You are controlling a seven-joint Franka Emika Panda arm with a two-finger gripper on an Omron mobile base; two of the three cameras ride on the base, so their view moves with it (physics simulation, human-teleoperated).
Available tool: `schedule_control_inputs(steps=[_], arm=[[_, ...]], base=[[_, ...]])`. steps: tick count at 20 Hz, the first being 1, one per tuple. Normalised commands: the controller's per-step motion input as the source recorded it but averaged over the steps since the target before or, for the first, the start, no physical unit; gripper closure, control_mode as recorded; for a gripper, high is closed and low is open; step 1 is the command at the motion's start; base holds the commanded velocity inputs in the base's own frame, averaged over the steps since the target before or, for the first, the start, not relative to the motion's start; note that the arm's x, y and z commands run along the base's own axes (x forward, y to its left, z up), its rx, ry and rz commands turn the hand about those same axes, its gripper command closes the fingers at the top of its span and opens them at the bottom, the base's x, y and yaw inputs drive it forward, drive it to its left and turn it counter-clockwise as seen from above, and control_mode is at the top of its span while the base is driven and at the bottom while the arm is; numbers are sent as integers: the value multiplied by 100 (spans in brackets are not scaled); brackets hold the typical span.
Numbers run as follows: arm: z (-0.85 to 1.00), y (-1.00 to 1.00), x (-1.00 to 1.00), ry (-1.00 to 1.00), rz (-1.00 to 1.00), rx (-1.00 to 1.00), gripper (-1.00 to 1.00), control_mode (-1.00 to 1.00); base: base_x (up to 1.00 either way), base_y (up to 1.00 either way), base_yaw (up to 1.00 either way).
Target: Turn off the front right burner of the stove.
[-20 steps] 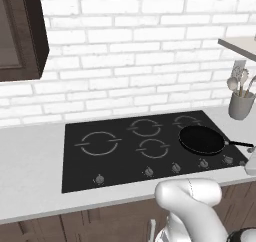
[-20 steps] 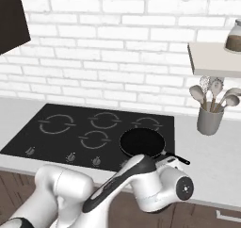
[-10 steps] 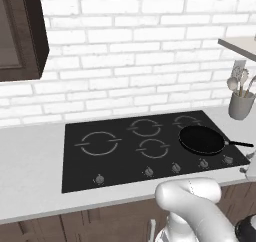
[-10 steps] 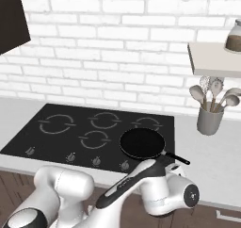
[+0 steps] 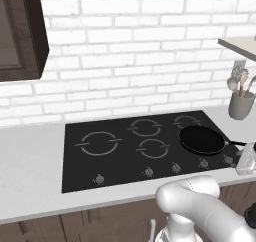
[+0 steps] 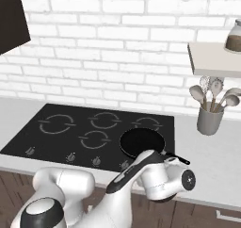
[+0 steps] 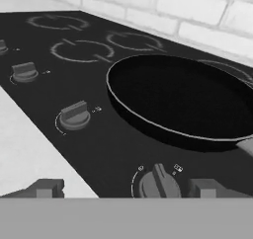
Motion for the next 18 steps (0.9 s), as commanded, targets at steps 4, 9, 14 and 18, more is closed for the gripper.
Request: schedule_control_inputs(steps=[4, 9, 14, 18], arm=[[-18, -2, 28, 14, 11, 0, -100, -100], [-11, -7, 27, 10, 11, 0, -100, -100], [-7, -6, 5, 1, 0, 0, -100, -100], [-28, -11, 0, 0, 0, 0, -100, -100]], base=[[0, 0, 0], [0, 0, 0], [0, 0, 0], [0, 0, 0]])
